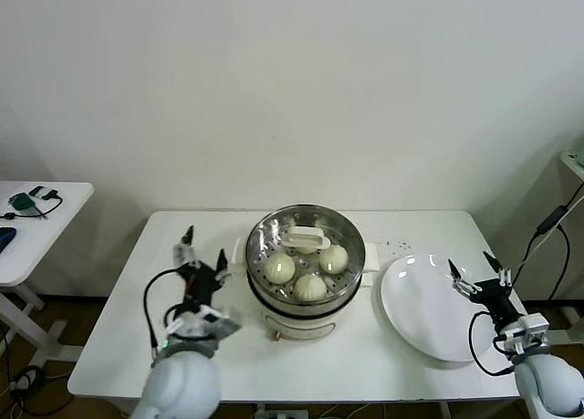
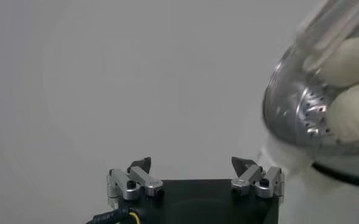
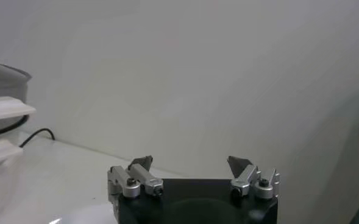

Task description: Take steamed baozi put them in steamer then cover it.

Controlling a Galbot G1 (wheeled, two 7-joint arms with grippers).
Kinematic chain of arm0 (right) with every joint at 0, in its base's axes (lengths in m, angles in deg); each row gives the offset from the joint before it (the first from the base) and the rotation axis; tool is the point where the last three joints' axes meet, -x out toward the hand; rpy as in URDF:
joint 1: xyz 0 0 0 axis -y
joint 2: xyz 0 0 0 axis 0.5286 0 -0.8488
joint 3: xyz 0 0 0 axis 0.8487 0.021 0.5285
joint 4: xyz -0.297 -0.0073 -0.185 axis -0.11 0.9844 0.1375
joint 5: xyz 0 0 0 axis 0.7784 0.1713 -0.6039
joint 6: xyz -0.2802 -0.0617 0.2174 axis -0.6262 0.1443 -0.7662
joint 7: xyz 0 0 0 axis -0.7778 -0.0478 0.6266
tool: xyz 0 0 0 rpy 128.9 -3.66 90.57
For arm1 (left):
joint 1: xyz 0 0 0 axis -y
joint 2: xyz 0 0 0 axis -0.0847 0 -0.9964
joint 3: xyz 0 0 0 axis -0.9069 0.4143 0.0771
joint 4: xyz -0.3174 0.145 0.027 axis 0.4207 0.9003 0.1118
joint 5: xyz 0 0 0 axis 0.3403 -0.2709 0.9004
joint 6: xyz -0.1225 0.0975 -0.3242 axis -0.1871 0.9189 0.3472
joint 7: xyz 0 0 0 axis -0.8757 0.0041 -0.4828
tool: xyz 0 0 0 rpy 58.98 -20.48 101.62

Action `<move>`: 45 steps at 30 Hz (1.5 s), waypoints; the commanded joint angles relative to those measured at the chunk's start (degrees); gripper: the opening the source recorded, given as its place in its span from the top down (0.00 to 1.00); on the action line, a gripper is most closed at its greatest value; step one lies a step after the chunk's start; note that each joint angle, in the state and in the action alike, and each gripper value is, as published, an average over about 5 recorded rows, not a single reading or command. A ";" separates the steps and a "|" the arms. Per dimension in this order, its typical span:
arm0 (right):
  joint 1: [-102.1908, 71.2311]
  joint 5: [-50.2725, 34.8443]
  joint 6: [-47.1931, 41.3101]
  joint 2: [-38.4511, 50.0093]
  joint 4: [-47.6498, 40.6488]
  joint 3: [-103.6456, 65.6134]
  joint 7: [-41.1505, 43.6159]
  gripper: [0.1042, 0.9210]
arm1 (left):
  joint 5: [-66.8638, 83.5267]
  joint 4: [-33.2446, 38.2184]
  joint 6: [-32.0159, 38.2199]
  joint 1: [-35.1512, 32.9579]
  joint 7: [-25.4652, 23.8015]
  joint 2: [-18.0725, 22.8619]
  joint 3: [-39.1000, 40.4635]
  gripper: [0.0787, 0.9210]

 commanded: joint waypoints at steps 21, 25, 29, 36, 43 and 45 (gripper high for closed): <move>-4.99 -4.58 3.00 -1.30 3.02 -0.20 1.43 0.12 | 52.69 -9.30 46.56 -20.72 5.40 9.00 -27.14 0.12; -5.15 -4.53 3.11 -1.40 2.97 -0.27 1.85 0.12 | 51.73 -9.50 46.57 -20.55 4.89 8.94 -26.89 0.12; -5.46 -3.70 3.09 -1.52 3.13 -0.35 2.39 0.12 | 50.91 -9.50 46.50 -20.51 4.31 8.84 -26.57 0.12; -5.27 -3.77 3.04 -1.75 3.18 -0.35 2.29 0.12 | 49.65 -10.39 46.35 -19.72 3.72 8.75 -26.81 0.12; -5.22 -4.12 3.28 -1.96 2.92 -0.22 2.49 0.12 | 49.50 -10.44 46.20 -19.46 3.32 8.72 -27.41 0.12; -5.23 -4.16 3.36 -2.05 2.80 -0.17 2.56 0.12 | 49.54 -10.45 46.22 -19.50 3.06 8.70 -27.51 0.12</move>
